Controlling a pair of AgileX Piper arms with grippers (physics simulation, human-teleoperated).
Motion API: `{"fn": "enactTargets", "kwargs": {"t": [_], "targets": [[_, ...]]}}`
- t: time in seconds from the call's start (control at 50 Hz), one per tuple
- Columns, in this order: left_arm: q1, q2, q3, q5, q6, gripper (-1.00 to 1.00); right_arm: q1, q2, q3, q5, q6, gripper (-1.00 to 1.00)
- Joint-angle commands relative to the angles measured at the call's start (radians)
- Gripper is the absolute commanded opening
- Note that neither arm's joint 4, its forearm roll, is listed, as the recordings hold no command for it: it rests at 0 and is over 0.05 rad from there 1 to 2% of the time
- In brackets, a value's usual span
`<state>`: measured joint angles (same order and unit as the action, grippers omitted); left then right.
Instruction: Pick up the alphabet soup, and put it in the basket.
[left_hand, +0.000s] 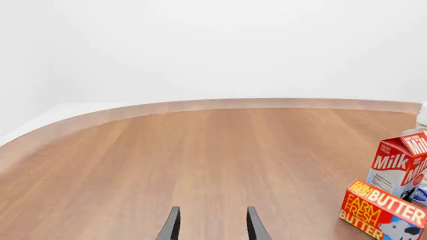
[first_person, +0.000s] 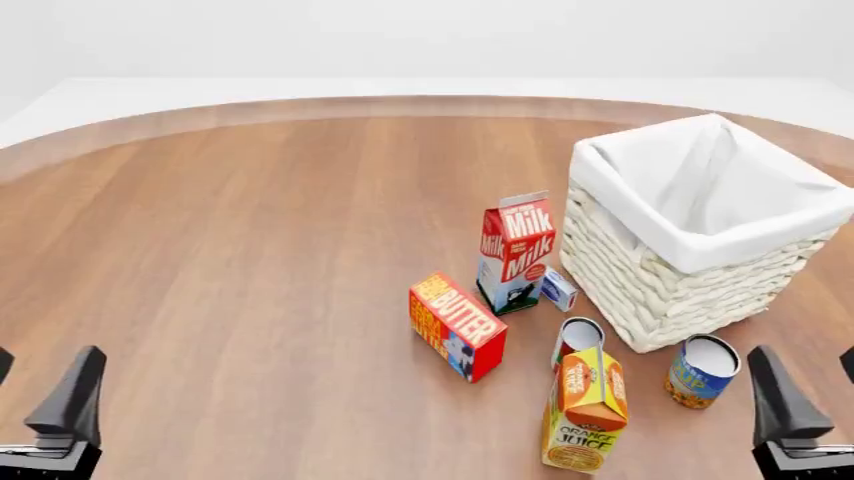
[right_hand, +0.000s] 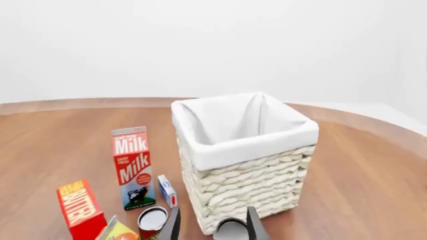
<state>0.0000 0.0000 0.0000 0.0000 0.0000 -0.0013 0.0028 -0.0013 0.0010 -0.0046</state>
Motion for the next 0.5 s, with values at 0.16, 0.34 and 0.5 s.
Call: {"fn": "enactTargets", "kwargs": {"t": [0.16, 0.34, 0.5], "targets": [[0.000, 0.000, 0.000, 0.000, 0.000, 1.00, -0.005, 0.002, -0.004, 0.036, -0.046, 1.00], [0.000, 0.000, 0.000, 0.000, 0.000, 1.00, 0.008, 0.041, -0.035, 0.055, -0.071, 1.00], [0.000, 0.000, 0.000, 0.000, 0.000, 1.00, 0.009, 0.050, -0.039, 0.055, -0.077, 1.00]]}}
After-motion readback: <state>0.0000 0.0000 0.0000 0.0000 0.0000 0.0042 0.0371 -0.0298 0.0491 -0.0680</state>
